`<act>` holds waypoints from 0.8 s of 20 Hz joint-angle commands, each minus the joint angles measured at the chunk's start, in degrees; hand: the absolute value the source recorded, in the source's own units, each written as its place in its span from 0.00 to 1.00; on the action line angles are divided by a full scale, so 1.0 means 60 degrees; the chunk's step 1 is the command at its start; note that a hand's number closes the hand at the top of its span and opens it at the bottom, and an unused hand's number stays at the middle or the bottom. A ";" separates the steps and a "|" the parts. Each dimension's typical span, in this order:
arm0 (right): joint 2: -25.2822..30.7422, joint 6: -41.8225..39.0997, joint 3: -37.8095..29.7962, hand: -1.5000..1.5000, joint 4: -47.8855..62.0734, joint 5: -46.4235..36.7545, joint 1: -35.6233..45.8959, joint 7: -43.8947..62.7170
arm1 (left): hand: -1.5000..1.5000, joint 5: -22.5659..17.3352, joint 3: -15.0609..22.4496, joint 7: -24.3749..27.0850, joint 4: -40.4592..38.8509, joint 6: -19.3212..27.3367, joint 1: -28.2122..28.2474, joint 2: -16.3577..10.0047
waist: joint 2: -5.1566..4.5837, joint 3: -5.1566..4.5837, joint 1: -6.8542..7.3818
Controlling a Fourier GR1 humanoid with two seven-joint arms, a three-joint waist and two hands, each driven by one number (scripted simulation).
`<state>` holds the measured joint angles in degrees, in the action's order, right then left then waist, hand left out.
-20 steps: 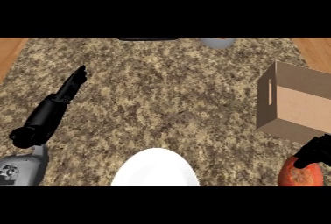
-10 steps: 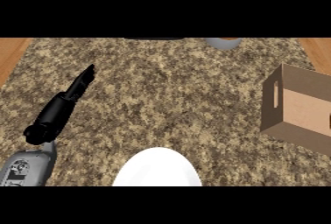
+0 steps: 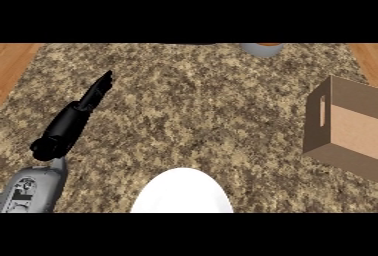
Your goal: Pick the squash from the plate and place it in the cardboard box
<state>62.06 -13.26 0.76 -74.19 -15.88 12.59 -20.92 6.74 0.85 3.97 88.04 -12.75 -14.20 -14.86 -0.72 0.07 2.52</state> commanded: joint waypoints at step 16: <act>-0.1598 -0.3159 -0.0466 0.00 0.5487 0.1358 0.2955 -0.4819 | 0.50 0.0052 -0.0169 -0.0065 -0.0095 0.0046 -0.0090 0.0119 | 0.0078 0.0030 -0.0213</act>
<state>56.88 -22.74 3.96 -45.27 -18.32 28.19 -45.11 7.26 0.19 3.91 87.36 -12.66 -14.48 -14.23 -0.46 0.17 1.82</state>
